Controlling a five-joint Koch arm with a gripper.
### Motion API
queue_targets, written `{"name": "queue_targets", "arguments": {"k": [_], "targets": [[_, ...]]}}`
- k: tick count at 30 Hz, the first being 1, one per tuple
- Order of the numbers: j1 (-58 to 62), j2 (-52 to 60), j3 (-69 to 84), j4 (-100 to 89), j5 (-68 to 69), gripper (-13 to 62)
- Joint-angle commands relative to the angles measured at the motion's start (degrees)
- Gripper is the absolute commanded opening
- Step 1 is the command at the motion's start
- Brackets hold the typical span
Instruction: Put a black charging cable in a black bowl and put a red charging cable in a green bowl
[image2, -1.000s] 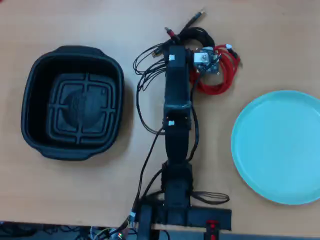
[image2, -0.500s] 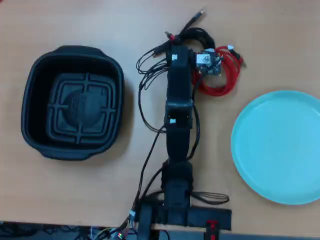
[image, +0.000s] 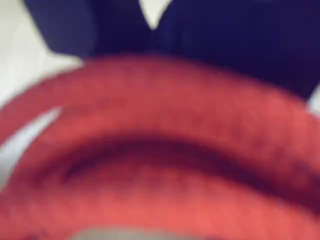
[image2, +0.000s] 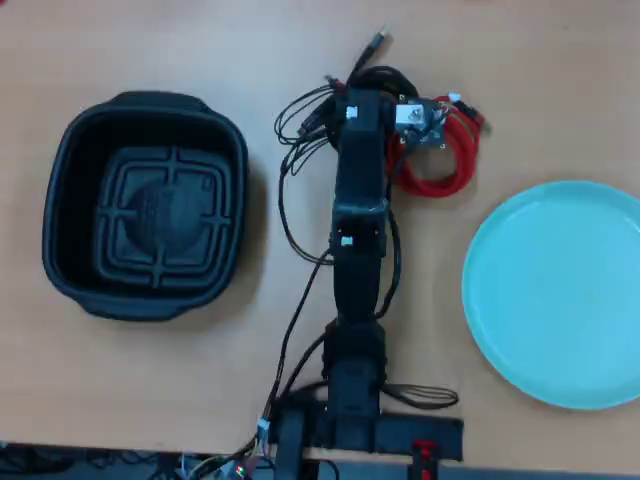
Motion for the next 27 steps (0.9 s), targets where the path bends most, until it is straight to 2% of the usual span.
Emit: {"name": "queue_targets", "arguments": {"k": [1,7,15,23,27], "targets": [[0.0,0.26,-3.52,1.67,0.88,-5.7],[-1.49,1.05,-3.69,1.58,-1.05,-6.2],[-8.44,1.23,-5.45,1.49,-15.38,-6.1],[-13.71,3.87,-7.82,2.02,-16.26,-6.2],[-13.71,9.93,-7.38,2.11,-16.17,-6.2]]}}
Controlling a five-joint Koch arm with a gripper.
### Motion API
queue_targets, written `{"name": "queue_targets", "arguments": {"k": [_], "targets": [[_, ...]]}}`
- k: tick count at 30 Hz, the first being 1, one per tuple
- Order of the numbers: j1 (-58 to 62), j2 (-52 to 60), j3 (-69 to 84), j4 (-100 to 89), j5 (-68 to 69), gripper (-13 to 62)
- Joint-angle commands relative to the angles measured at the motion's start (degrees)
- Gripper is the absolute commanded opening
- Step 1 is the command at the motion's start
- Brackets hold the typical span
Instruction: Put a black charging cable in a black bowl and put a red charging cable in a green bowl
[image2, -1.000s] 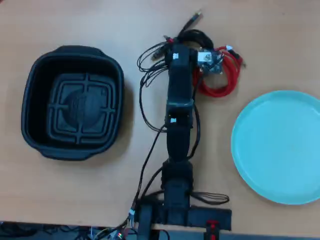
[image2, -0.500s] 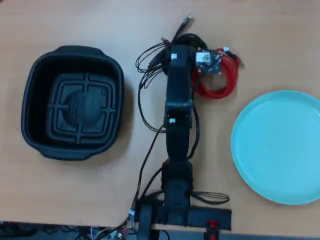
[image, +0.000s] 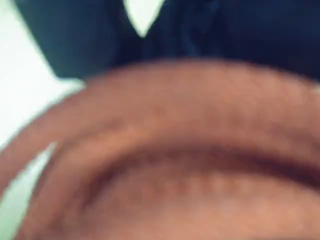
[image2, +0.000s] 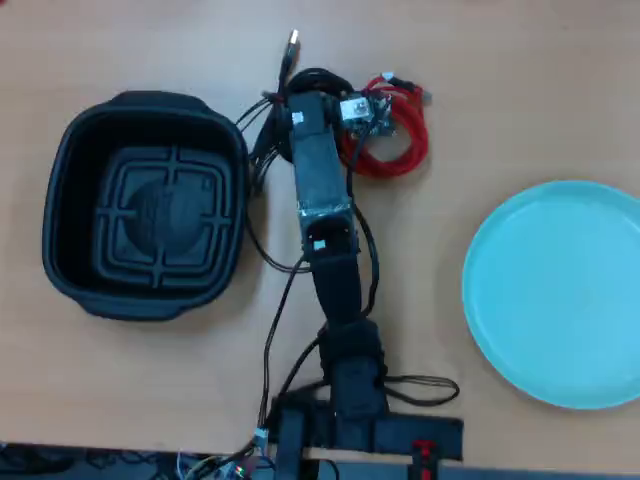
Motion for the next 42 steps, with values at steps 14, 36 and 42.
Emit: {"name": "queue_targets", "arguments": {"k": [14,36,42], "targets": [[4.83,23.82,-5.89,3.69,-3.08,-6.2],[4.31,39.2,-6.42,3.34,-3.52,-6.2],[3.69,42.1,-5.8,3.43,-3.6,-6.2]]}}
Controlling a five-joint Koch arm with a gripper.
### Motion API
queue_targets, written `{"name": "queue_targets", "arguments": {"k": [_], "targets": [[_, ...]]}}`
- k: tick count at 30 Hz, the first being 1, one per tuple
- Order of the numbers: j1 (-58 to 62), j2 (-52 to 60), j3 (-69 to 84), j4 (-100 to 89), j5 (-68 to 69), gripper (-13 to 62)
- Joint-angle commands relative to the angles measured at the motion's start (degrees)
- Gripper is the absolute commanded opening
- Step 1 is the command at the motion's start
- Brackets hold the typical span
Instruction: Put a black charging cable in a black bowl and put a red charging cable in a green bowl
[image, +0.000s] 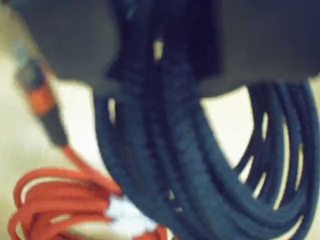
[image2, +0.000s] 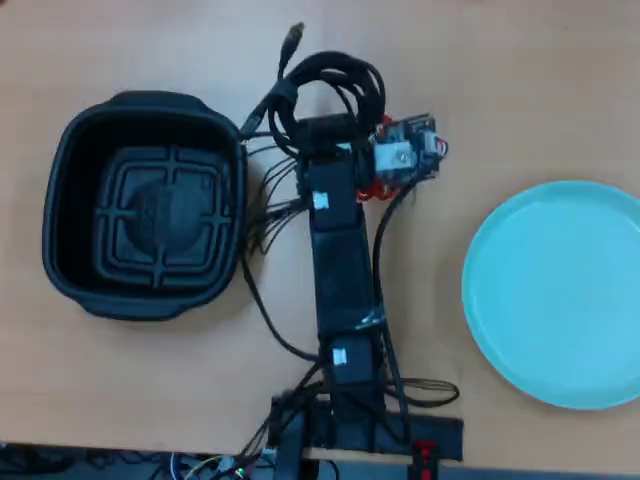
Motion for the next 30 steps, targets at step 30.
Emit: {"name": "queue_targets", "arguments": {"k": [30], "targets": [[-27.95,12.57,-5.8,-0.88,-7.91,-6.2]]}}
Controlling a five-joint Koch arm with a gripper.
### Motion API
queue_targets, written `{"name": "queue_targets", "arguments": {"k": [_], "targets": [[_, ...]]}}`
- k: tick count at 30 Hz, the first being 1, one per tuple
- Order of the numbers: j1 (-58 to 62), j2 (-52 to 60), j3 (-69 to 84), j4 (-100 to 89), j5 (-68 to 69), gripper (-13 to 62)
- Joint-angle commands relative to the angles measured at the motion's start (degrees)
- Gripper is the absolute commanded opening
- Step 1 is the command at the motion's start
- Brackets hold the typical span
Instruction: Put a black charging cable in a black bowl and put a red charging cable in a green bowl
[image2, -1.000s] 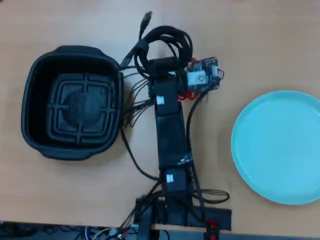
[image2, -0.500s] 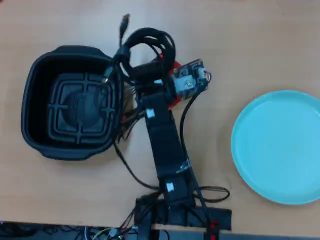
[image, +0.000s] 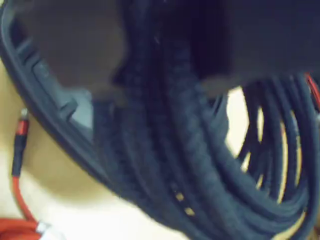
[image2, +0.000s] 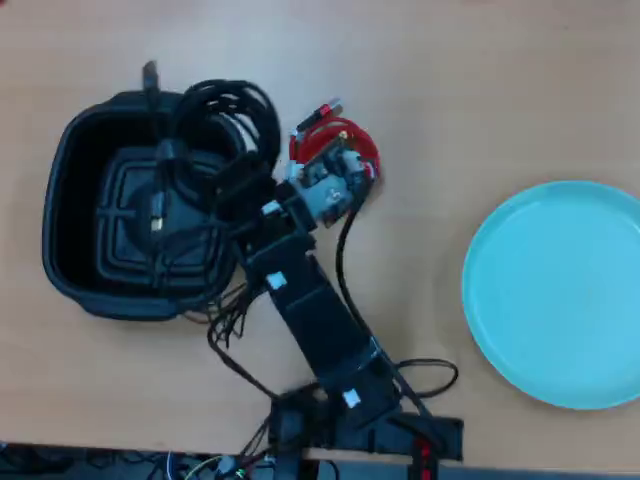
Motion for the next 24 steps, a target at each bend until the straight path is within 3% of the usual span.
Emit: {"name": "queue_targets", "arguments": {"k": [1,15,24], "targets": [[-4.04,3.16,-5.8,-1.05,-2.99,-6.2],[-13.71,1.67,-5.71,-1.23,-1.58,-6.2],[-16.61,-9.93,-6.42,-9.93,4.66,-6.2]]}}
